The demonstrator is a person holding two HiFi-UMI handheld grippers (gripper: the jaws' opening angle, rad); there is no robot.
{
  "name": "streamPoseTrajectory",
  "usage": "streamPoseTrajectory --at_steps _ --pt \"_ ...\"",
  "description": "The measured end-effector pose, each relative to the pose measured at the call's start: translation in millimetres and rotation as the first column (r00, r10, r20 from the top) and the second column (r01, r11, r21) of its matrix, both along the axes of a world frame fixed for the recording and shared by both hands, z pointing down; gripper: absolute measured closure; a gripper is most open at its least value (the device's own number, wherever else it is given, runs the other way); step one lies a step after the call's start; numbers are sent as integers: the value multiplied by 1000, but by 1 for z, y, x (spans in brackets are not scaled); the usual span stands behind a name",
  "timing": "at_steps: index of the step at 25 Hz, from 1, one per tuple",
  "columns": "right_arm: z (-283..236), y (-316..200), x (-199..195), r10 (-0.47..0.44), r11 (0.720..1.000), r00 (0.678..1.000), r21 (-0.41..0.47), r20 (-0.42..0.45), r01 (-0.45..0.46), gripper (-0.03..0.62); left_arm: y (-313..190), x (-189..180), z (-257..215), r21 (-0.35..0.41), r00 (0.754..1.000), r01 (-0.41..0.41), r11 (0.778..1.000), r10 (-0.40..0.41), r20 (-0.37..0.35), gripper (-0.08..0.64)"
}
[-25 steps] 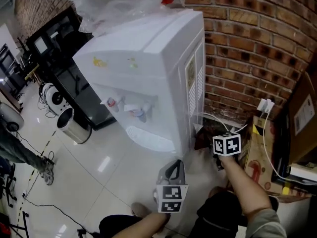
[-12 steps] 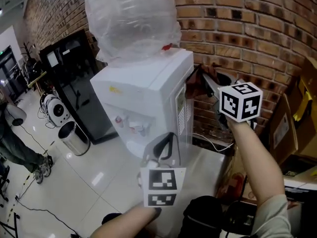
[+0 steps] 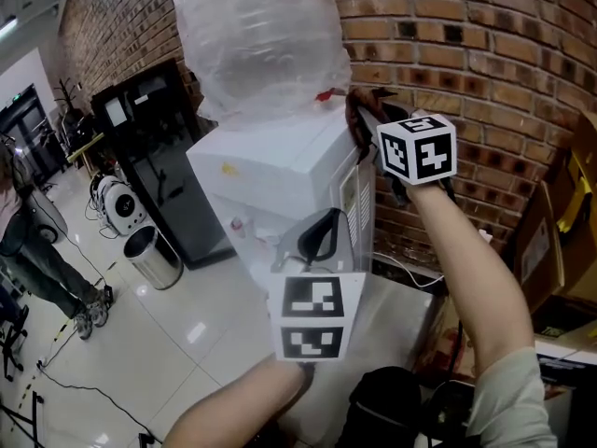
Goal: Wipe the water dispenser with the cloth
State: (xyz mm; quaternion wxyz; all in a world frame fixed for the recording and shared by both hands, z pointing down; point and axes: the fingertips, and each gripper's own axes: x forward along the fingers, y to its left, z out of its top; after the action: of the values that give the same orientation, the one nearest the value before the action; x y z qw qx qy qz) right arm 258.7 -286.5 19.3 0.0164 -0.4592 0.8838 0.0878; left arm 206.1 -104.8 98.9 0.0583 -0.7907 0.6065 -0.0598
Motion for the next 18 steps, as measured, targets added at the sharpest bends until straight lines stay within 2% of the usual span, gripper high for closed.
streamPoseTrajectory --at_steps 7,12,18 --pt "51 -15 10 19 997 992 -74 -124 -29 503 0 11 25 -44 999 -32 999 32 -5 560" --pt "104 -27 16 24 988 989 -149 -149 -47 492 -2 18 53 -87 999 -41 995 43 14 560" --pt "175 -37 19 27 965 988 -255 -155 -66 497 -8 30 112 -164 997 -67 984 70 12 560"
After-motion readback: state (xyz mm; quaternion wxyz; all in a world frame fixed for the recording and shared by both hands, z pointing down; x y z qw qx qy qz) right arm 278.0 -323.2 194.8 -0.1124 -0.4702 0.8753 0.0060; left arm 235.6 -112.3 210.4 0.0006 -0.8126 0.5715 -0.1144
